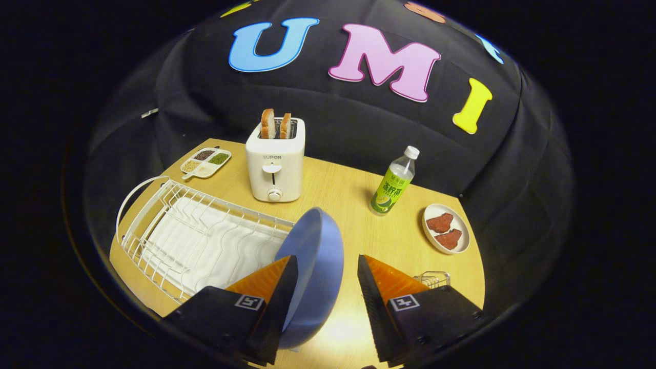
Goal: Take the plate from the dish rack, then take the spoon from the basket and place it into the plate.
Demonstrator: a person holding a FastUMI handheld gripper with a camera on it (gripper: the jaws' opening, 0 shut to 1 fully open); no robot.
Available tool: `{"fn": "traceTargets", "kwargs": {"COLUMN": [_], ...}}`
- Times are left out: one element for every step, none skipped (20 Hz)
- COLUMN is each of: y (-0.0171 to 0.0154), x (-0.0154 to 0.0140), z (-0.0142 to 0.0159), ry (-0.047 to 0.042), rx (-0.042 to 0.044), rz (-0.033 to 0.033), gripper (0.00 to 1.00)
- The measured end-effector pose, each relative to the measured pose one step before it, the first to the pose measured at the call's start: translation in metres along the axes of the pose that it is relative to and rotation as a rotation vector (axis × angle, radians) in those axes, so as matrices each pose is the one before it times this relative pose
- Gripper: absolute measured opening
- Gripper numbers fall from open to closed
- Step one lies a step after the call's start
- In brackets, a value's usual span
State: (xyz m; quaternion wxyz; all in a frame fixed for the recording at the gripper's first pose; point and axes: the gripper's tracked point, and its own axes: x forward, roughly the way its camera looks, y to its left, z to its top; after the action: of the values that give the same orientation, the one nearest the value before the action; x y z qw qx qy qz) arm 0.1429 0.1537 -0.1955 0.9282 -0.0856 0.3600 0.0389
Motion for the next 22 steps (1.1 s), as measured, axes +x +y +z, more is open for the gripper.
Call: {"fn": "traceTargets", "kwargs": {"y": [0.00291,0.00650,0.00086,-0.00009,-0.00152,-0.00333,-0.00317,-0.00378,-0.00125,0.00321,0.00077,-0.00071,0.00008,0.00175,-0.00049,0.00261,0.00288,-0.00017,-0.00106,-0.00155,-0.00192,-0.00003], "x": [0.00245,0.00251,0.00192,0.00222,-0.00023,0.00068,-0.00013,0.00123,-0.00278,0.00047,-0.00291,-0.00390,-0.00180,-0.00238,-0.00072,-0.00169,-0.00197,-0.00172,-0.00060,-0.00041,-0.00009,0.00027], "z": [-0.00100,-0.00243,-0.00141,-0.00103,0.00048,-0.00050,-0.00099,0.00031,0.00389,0.00334,0.00353,0.00687,0.00810,0.00865,0.00683,0.00450,-0.00102,0.00022,-0.00051,-0.00060,-0.00074,0.00041], "ry": [0.01028,0.01440,0.01482,0.00601,0.00539,0.00578,0.00769,0.00279,-0.00932,-0.01005,-0.01152,-0.02213,-0.02583,-0.02446,-0.02102,-0.01371,-0.00082,-0.00403,-0.00256,-0.00008,0.00141,0.00021], "rx": [0.00609,0.01248,0.01083,0.00903,0.01077,0.01027,0.00977,0.00747,0.00797,-0.01236,-0.02405,-0.01890,-0.00833,-0.01108,-0.02107,-0.02083,-0.01499,-0.00980,-0.00051,0.00398,0.00366,0.00140], "rz": [0.00718,0.01152,-0.00794,-0.00585,-0.01497,-0.02012,-0.02443,-0.02700,-0.01957,-0.00778,-0.01078,-0.02080,-0.01580,-0.01121,-0.01193,0.00088,0.00277,-0.00045,-0.00329,-0.00726,-0.00817,-0.00607], "gripper": [0.69,0.60,0.54,0.50,0.48,0.47,0.44,0.41,0.38,0.37,0.36,0.35,0.33,0.33,0.32,0.31,0.30,0.30,0.30,0.30,0.30,0.30]}}
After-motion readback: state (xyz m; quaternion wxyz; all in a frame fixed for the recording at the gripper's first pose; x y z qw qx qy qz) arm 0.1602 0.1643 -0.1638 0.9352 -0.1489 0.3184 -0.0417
